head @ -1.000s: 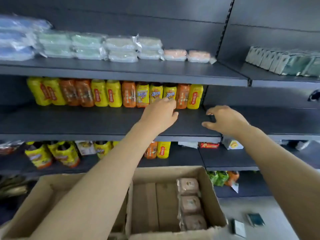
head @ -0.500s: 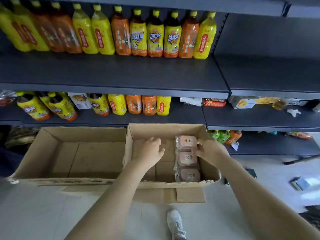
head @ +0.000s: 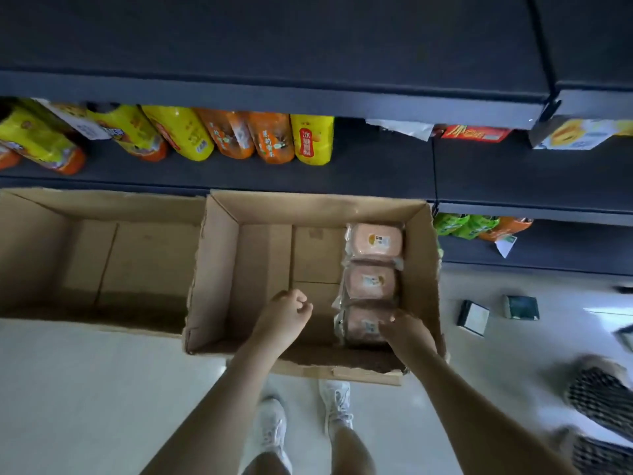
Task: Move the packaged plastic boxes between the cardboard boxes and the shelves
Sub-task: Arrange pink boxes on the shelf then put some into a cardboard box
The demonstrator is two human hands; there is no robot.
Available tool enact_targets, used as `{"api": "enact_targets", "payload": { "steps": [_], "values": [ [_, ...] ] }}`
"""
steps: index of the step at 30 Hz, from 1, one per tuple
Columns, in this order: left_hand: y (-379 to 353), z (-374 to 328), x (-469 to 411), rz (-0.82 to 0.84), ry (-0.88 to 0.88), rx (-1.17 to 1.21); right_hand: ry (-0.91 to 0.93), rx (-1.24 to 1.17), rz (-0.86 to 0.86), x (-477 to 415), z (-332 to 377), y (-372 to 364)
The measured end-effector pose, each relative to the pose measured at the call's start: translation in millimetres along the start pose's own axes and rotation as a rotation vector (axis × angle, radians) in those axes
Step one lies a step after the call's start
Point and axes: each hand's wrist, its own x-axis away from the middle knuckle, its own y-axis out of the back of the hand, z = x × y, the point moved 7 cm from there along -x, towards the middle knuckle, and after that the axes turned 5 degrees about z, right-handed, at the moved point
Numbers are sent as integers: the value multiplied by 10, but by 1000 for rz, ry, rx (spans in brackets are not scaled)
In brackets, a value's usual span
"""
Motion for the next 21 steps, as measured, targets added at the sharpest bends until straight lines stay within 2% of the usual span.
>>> {"api": "enact_targets", "payload": {
  "steps": [6,11,17,21],
  "values": [
    [-517,186,-604,77,59,116,-64,67,109,-802,-310,-570],
    [-891,378,-1081,154,82,122,-192,-143,166,-1151,-436,-784],
    [-997,428,-1410,144,81,191,-308,-413,128,-1341,-682,-927],
    [-947,283,-1579,147,72,270,-356,-440,124,-1289,-659,-925]
  ]
}}
